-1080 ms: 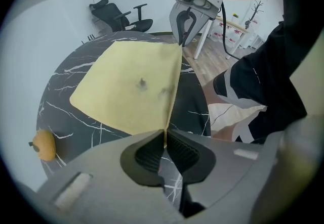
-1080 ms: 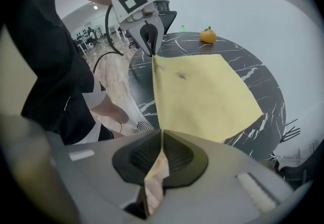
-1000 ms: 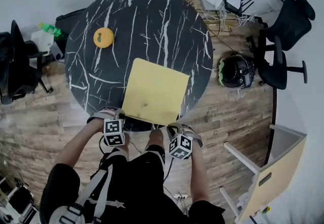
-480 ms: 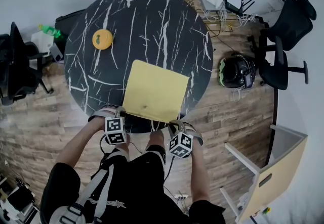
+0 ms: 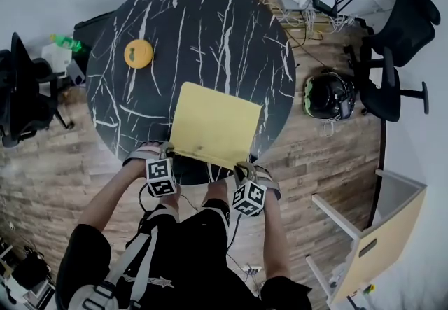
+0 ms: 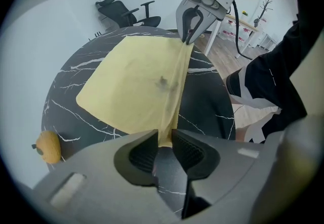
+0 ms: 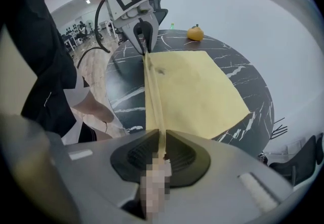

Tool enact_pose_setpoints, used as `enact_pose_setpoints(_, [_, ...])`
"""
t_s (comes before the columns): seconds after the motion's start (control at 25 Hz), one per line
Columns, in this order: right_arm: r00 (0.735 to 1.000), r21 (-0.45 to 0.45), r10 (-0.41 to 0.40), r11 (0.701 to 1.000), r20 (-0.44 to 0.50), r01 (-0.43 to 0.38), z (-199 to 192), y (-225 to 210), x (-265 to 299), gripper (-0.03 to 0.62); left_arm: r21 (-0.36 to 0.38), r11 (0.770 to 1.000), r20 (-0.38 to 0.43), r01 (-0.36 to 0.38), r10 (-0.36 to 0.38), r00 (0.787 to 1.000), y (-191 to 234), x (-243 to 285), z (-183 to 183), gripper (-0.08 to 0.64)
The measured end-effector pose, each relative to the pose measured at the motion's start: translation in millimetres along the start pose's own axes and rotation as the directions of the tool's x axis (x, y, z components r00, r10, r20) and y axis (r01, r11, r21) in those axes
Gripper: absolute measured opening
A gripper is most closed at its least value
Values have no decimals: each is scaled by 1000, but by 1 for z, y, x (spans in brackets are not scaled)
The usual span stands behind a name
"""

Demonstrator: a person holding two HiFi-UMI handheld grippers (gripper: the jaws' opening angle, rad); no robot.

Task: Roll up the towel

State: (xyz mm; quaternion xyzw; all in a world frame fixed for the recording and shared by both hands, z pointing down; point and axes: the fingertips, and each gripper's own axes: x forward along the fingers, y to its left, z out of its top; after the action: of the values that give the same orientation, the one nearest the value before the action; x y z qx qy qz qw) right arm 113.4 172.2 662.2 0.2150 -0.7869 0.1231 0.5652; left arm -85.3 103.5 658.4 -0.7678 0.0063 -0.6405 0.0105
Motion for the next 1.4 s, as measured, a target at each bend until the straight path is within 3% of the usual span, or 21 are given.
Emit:
enact_pose_setpoints(0.08, [999,10,-36,999,2,36,-2,-5,-1,92,-11,1000,-1,-7,7,1000,2,1,-3,137])
enact_pose_setpoints(0.28, [997,30,-82,996,6,82,-4,-16,-5,176,-50,998,18,-28,29,999,12,-2,-4,198])
enact_pose_setpoints(0.84, [989,3,-144,990,21,144,7,-9,-24,178,-6,996,46,-88,89,995,7,-24,-2,202])
enact_pose_setpoints(1.2, [989,-29,-146,989,35,147,11,14,-24,168,45,997,101,-67,63,993,-27,-22,18,189])
enact_pose_setpoints(1.4, [991,-35,-132,991,24,133,4,20,-16,154,48,997,93,-53,48,994,-36,-9,19,173])
